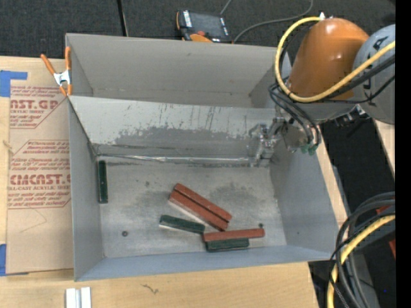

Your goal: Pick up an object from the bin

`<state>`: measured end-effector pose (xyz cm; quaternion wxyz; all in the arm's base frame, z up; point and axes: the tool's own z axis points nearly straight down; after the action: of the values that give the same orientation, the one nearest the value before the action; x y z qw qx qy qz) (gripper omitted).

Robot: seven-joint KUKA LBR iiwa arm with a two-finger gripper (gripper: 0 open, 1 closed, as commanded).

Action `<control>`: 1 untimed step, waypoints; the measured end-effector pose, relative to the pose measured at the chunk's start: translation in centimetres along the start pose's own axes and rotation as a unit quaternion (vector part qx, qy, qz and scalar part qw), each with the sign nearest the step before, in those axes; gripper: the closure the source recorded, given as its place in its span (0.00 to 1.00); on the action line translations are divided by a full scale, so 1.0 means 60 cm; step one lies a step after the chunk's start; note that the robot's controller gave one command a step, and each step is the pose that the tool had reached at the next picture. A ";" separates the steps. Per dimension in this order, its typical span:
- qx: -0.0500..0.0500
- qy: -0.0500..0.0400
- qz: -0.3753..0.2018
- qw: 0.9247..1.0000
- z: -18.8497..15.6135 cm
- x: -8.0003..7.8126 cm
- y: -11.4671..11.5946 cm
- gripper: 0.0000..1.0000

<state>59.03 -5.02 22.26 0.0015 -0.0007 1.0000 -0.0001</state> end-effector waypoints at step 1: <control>-0.002 0.003 -0.171 0.985 0.116 0.086 0.122 1.00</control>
Offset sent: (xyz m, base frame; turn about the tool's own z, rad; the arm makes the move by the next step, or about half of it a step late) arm -0.0498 0.0702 -0.0673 -0.3396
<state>53.91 2.30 15.30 -0.0019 -0.1715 0.9852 0.0016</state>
